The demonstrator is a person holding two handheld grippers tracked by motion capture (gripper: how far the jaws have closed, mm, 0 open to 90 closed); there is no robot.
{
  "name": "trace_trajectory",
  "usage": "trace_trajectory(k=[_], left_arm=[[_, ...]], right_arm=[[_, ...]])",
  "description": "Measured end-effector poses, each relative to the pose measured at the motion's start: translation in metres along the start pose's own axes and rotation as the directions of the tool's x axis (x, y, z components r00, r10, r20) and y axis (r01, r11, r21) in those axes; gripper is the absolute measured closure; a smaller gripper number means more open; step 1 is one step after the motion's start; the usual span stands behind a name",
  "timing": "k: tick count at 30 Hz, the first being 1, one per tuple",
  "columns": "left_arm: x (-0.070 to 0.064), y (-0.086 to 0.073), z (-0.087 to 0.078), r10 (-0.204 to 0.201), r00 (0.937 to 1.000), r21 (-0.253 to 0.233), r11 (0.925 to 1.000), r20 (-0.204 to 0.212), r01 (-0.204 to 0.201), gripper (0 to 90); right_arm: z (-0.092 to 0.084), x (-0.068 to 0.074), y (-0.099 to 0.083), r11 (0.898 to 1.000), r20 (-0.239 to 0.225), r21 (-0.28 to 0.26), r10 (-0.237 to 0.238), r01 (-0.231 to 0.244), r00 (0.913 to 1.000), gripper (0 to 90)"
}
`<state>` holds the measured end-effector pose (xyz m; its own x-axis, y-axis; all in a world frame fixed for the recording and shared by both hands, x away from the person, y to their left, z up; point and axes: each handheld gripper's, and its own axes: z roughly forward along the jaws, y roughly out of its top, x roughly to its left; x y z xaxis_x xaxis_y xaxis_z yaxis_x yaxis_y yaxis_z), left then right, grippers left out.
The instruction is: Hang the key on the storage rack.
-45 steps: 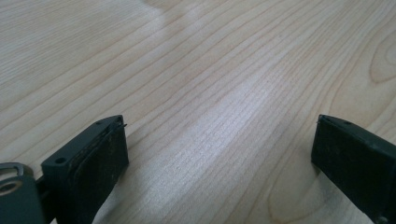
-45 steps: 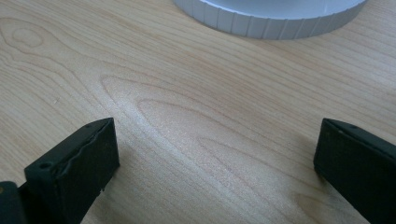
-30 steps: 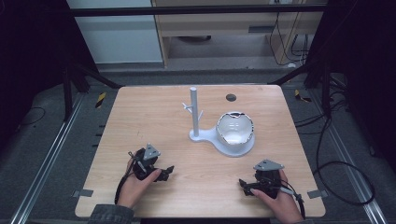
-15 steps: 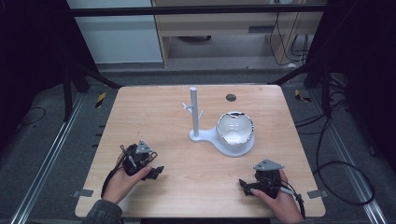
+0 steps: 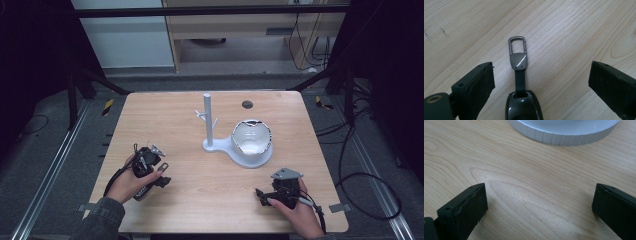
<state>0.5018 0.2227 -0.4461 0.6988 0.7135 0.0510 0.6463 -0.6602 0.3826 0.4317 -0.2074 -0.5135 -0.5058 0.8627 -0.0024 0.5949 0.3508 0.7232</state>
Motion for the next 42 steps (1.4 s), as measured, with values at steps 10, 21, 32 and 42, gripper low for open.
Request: trace_trajectory(k=[10, 21, 32, 42], left_arm=[[0.007, 0.014, 0.000, 0.019, 0.9997, 0.097, 0.9952, -0.014, -0.018, 11.2], [0.010, 0.017, 0.012, 0.046, 0.9989, 0.183, 0.9821, -0.007, -0.044, 41.5], [0.017, 0.018, 0.018, 0.029, 0.9996, 0.219, 0.9753, 0.001, -0.028, 59.5], [0.020, 0.017, 0.018, 0.012, 0.9999, 0.229, 0.9733, 0.005, -0.013, 67.1]], right_arm=[[0.000, 0.000, 0.000, 1.000, 0.001, 0.000, 0.003, -0.003, 1.0000, 0.4], [0.000, 0.000, 0.000, 1.000, 0.001, 0.000, 0.003, -0.003, 1.0000, 0.4], [0.000, 0.001, 0.000, 1.000, 0.001, 0.000, 0.004, -0.004, 1.0000, 0.4], [0.000, 0.001, 0.000, 1.000, 0.001, 0.000, 0.004, -0.004, 1.0000, 0.4]])
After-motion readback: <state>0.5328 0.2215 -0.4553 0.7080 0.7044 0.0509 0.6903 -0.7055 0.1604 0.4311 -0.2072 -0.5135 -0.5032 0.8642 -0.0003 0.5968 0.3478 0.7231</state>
